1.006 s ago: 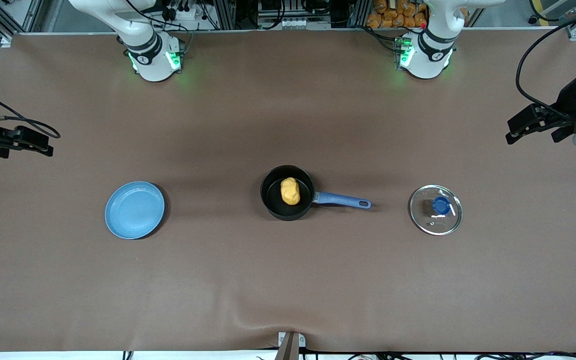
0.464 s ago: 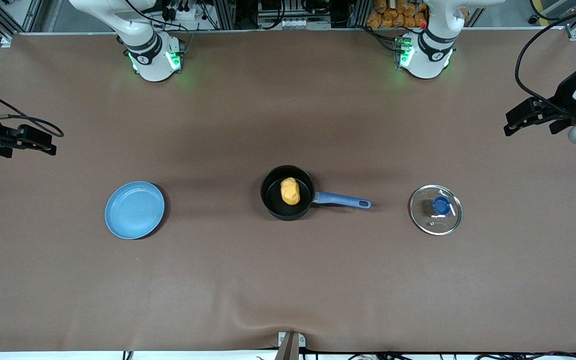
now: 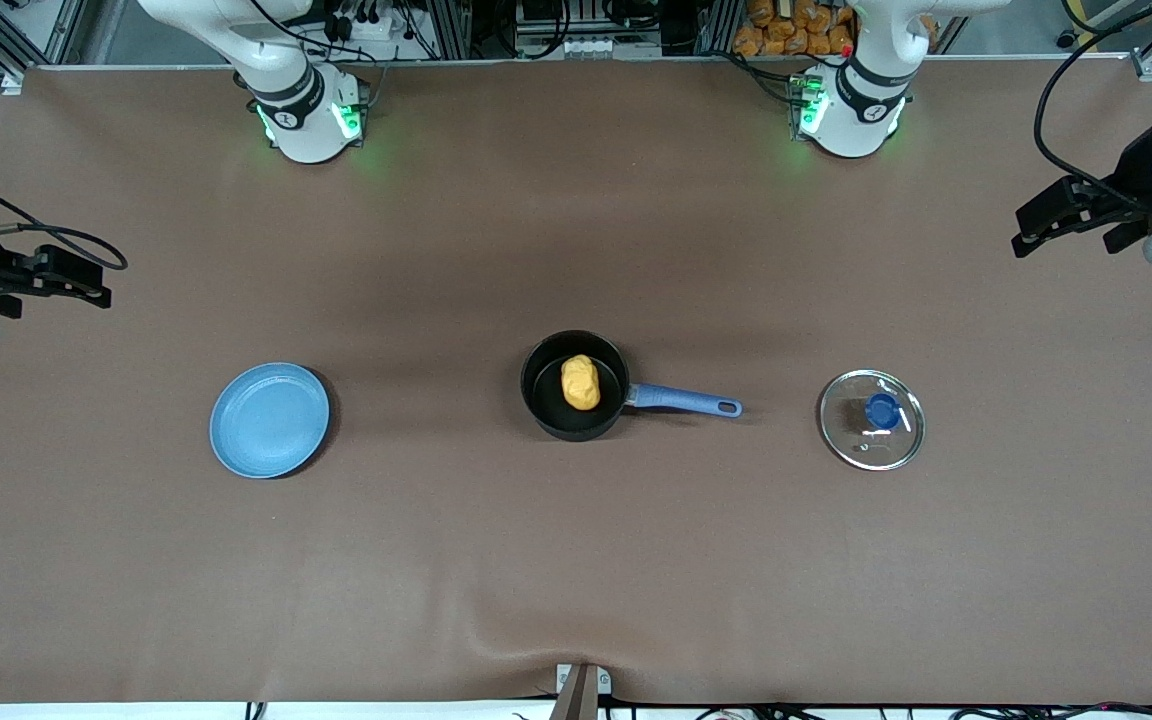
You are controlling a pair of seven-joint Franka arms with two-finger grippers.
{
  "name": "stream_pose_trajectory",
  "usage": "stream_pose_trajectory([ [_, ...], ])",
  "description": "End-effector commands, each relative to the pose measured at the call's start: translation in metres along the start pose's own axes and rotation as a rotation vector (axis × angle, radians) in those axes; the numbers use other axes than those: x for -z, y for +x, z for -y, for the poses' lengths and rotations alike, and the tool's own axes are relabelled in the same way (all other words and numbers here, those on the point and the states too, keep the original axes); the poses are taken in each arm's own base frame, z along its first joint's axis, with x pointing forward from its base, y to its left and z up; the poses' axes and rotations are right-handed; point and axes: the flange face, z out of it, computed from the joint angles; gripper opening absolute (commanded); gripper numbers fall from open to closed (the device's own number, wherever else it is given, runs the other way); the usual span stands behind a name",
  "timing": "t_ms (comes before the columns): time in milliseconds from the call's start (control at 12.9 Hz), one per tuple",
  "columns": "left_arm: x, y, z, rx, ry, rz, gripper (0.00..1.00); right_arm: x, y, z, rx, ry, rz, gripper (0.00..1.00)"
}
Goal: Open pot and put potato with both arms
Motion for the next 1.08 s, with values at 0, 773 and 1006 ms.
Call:
stream_pose_trajectory([
  [0,0.005,-0.013,0.003,0.008,-0.023,-0.011,1.00,0.005,-0.006,0.000,0.013,-0.019,0.000,1.00],
  [773,0.014,0.001,0.008,0.008,-0.014,-0.039,1.00,0.019,-0.007,0.003,0.015,-0.012,-0.015,1.00],
  [1006,0.015,0.001,0.009,0.009,-0.013,-0.042,1.00,0.020,-0.007,0.003,0.015,-0.012,-0.017,1.00],
])
